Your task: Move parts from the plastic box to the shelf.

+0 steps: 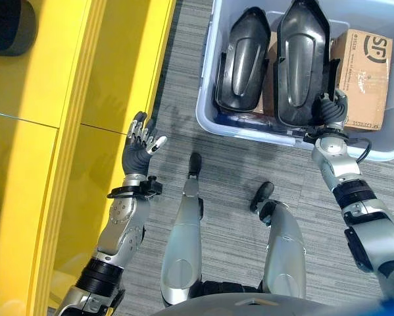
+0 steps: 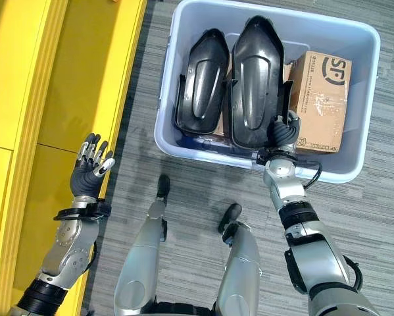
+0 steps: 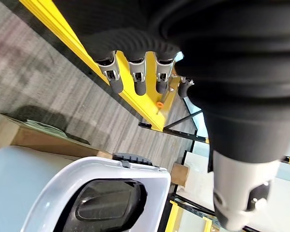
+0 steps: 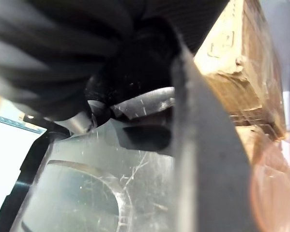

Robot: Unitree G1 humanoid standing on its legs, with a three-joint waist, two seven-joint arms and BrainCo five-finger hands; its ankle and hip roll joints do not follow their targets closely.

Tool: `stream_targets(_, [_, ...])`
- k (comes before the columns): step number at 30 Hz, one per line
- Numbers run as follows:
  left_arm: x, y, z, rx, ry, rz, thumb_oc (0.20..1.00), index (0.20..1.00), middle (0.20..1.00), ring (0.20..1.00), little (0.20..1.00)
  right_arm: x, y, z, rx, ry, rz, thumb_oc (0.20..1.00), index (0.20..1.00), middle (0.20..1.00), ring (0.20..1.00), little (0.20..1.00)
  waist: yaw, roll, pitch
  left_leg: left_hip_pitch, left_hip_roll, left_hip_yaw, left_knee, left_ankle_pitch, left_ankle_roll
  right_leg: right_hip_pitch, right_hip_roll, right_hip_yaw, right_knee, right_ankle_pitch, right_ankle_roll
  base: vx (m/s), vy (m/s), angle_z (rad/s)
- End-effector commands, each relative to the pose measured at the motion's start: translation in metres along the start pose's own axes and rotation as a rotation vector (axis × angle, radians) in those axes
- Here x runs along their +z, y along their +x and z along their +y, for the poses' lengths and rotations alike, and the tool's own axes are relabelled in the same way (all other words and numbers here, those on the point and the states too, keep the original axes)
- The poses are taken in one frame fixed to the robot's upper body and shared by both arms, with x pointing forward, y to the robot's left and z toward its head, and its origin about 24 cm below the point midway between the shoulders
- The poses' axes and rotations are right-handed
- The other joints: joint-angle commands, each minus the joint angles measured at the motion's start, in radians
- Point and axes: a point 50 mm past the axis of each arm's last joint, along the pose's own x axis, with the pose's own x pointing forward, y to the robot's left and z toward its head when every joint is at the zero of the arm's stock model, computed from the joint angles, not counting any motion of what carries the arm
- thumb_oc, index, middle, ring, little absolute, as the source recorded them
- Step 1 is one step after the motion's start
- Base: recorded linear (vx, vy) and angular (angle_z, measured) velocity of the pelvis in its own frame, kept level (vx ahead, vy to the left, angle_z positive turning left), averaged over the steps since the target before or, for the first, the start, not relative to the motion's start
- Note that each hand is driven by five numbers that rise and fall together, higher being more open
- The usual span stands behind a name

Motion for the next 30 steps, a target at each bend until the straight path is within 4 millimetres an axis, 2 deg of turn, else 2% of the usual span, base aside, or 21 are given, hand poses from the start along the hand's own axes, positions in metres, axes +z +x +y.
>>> stream_targets(1, [0.016,-0.007,0.004,-0.024,0.01,-0.07,1.0,1.0,1.0,1.0,1.0,0.024,0.002,-0.009,-0.043,0.069,-0.152,0.2,0.2,0.2,0.2,0.2,-0.001,-0.033,-0.037,0.061,0.08,-0.02,0.108,-0.176,-0.067,0.161,-0.056,0.082,-0.275,0.178,0.137,0.0,0.0,0.0])
stream_targets(6, [0.012,-0.013,0.011,0.0,0.017,-0.045,1.0,1.0,1.0,1.0,1.0,0.013,-0.017,-0.019,-0.027,0.097,-0.165,0.2,0.2,0.2,0.2,0.2,-0.012,-0.037,-0.064,0.104,0.092,-0.019,0.072,-0.162,-0.072,0.202,-0.055,0.074,-0.304,0.185,0.141,0.02,-0.01,-0.01])
stream_targets(14, [0.003,-0.029,0.03,0.058,0.039,0.017,1.0,1.0,1.0,1.0,1.0,-0.015,-0.064,-0.037,0.08,0.14,-0.123,0.2,0.2,0.2,0.2,0.2,-0.046,-0.035,-0.133,0.219,0.123,-0.01,-0.036,-0.119,-0.08,0.299,-0.041,0.072,-0.387,0.197,0.145,0.06,-0.016,-0.05])
stream_targets(17, [0.001,-0.035,0.039,0.084,0.06,0.04,1.0,1.0,1.0,1.0,1.0,-0.019,-0.079,-0.042,0.135,0.145,-0.119,0.2,0.2,0.2,0.2,0.2,-0.061,-0.03,-0.168,0.26,0.136,0.003,-0.092,-0.087,-0.089,0.337,-0.027,0.068,-0.442,0.21,0.146,0.07,-0.028,-0.04])
stream_targets(20, [-0.001,-0.041,0.045,0.1,0.07,0.058,1.0,1.0,1.0,1.0,1.0,-0.023,-0.09,-0.046,0.178,0.141,-0.106,0.2,0.2,0.2,0.2,0.2,-0.072,-0.026,-0.192,0.303,0.147,0.021,-0.107,-0.084,-0.09,0.359,-0.02,0.073,-0.446,0.207,0.146,0.04,-0.017,-0.07])
stream_targets(23, [-0.006,-0.047,0.049,0.12,0.069,0.082,1.0,1.0,1.0,1.0,1.0,-0.027,-0.104,-0.047,0.228,0.19,-0.079,0.2,0.2,0.2,0.2,0.2,-0.085,-0.018,-0.212,0.352,0.16,0.034,-0.085,-0.102,-0.087,0.376,-0.017,0.092,-0.396,0.174,0.142,0.04,-0.028,-0.05])
stream_targets(27, [-0.009,-0.053,0.054,0.14,0.07,0.105,1.0,1.0,1.0,1.0,1.0,-0.027,-0.109,-0.048,0.257,0.166,-0.078,0.2,0.2,0.2,0.2,0.2,-0.089,-0.014,-0.22,0.387,0.167,0.044,-0.079,-0.114,-0.083,0.387,-0.01,0.108,-0.364,0.15,0.139,0.02,-0.033,-0.09])
stream_targets(30, [-0.011,-0.067,0.064,0.19,0.069,0.138,1.0,1.0,1.0,1.0,1.0,-0.025,-0.118,-0.039,0.344,0.234,-0.059,0.2,0.2,0.2,0.2,0.2,-0.093,-0.004,-0.25,0.449,0.2,0.066,-0.087,-0.11,-0.079,0.395,0.022,0.129,-0.312,0.108,0.129,0.01,-0.088,-0.29])
